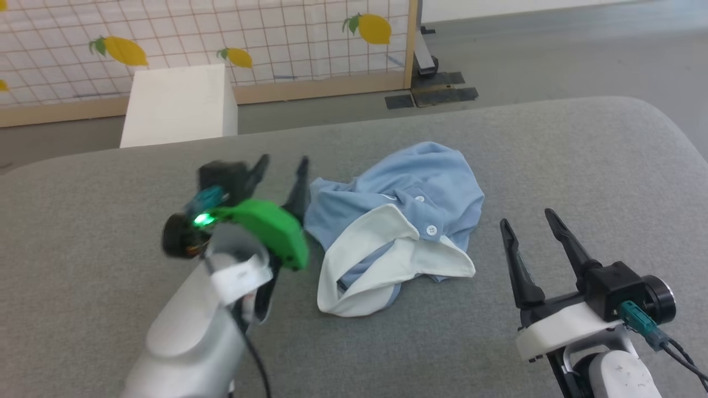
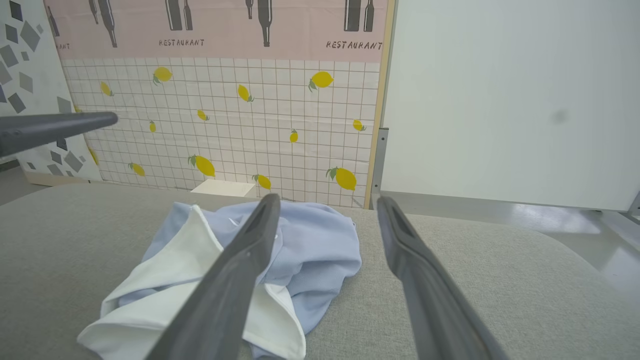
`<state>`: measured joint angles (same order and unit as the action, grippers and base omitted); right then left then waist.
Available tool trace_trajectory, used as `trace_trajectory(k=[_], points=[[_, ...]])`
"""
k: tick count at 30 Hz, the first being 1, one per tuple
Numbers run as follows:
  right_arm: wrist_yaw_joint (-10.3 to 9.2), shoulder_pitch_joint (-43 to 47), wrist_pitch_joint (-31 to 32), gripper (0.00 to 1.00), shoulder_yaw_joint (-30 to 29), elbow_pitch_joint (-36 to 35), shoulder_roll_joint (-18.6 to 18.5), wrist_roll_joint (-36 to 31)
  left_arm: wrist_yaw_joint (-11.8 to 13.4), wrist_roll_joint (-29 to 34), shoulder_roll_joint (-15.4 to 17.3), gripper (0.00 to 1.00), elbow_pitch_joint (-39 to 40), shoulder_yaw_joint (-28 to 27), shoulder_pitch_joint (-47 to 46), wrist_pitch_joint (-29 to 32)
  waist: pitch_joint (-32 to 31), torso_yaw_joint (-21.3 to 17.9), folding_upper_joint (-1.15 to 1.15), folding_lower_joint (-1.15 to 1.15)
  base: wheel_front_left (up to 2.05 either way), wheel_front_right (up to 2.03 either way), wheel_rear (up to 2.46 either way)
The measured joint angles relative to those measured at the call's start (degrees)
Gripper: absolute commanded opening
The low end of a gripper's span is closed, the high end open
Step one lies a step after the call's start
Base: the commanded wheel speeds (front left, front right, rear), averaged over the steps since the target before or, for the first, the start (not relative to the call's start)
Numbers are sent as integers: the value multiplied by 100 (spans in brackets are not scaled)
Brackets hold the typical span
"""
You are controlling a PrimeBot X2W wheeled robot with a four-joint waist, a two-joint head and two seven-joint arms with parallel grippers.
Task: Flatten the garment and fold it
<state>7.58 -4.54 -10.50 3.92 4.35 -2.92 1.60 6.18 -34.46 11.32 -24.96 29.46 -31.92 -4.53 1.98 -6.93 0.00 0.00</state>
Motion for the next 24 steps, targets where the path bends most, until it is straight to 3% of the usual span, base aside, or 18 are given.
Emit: trace_trajectory(k=[5,10,17,24], points=[[0,118,42,100,-109,-100,-1,0,260,-42,426,100,777,-452,939,-739,-105,172,0,0,0,0,0],[0,147,59,100,-157,-140,0,-1,303,-30,620,100,1328,-916,1830,-995,-126,288,0,0,0,0,0],[0,250,118,100,-237,-137,0,-5,294,357,478,100,1860,-1521,2772,-1020,-54,363,0,0,0,0,0],[0,249,143,100,-209,-149,-1,-8,34,548,281,100,1692,-1591,2843,-1020,40,304,0,0,0,0,0]])
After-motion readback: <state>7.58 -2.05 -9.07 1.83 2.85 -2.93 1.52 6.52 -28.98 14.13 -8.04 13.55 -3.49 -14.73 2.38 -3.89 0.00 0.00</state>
